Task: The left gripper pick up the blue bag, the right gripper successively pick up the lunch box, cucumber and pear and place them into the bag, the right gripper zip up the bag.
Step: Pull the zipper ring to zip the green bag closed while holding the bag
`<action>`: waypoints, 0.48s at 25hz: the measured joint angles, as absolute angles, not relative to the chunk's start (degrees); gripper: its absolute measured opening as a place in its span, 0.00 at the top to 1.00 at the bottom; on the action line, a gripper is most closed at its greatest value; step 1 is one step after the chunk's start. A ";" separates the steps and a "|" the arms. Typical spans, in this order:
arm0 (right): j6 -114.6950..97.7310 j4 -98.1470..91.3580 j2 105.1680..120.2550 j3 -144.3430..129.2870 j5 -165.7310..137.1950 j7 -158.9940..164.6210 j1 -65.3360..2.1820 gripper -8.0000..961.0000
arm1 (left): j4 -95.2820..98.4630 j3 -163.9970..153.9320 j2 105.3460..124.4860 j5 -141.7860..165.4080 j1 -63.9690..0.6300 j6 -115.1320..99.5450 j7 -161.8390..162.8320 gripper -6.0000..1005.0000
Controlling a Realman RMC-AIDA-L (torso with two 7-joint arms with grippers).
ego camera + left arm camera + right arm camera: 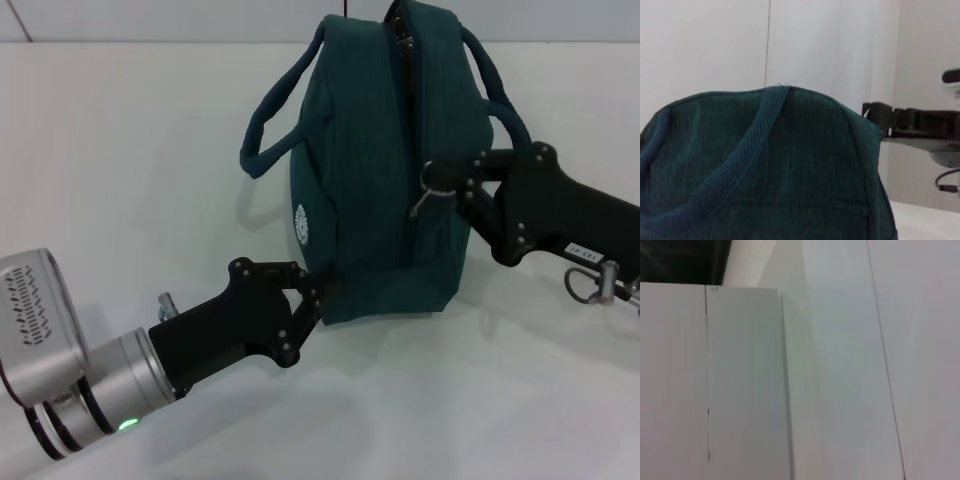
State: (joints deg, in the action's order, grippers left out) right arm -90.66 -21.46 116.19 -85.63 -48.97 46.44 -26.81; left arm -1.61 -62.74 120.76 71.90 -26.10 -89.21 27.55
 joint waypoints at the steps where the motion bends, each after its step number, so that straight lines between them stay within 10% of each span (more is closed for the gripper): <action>1: -90.94 -21.45 116.19 -85.69 -48.67 46.04 -26.81 0.97 | -1.60 -62.74 120.76 71.90 -26.10 -89.14 27.55 0.95; 12: -92.95 -21.08 116.19 -87.04 -41.73 41.57 -26.81 0.97 | -1.35 -63.63 120.75 71.90 -26.19 -88.37 27.51 0.95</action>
State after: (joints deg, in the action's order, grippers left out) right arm -92.95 -21.08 116.19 -87.04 -41.73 41.57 -26.81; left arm -1.35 -63.63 120.75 71.90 -26.19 -88.37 27.51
